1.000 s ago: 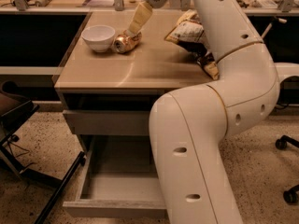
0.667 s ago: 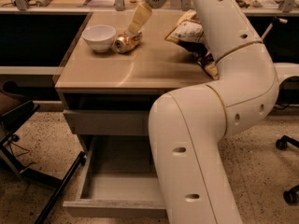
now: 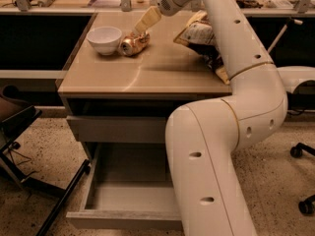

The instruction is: Place orange can into middle drawer

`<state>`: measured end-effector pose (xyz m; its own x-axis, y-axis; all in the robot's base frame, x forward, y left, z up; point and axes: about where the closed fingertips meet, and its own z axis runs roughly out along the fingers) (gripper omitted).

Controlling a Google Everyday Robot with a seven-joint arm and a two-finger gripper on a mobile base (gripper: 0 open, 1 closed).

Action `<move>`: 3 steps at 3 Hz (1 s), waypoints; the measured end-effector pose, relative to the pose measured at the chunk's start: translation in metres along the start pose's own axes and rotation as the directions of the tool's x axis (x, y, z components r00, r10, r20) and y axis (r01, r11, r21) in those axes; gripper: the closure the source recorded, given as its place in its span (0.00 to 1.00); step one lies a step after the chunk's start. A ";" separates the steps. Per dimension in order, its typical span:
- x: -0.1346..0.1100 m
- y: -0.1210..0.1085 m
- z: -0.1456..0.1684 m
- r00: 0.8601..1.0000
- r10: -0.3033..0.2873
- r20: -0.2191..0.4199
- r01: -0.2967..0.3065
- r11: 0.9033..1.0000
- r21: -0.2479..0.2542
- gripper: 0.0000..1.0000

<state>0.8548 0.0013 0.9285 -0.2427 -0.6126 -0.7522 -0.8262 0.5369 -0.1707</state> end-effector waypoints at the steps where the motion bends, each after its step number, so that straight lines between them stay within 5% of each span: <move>1: 0.001 0.000 0.002 1.000 0.004 -0.002 -0.004 1.000 0.000 0.00; 3: 0.014 0.030 0.072 0.995 0.059 -0.085 -0.064 0.996 -0.069 0.00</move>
Offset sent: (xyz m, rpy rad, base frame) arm 0.0717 0.0188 -0.0170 -0.0526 0.1232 -0.0280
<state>0.8636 0.0506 0.8669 -0.3328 -0.6270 -0.7044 -0.8417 0.5342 -0.0779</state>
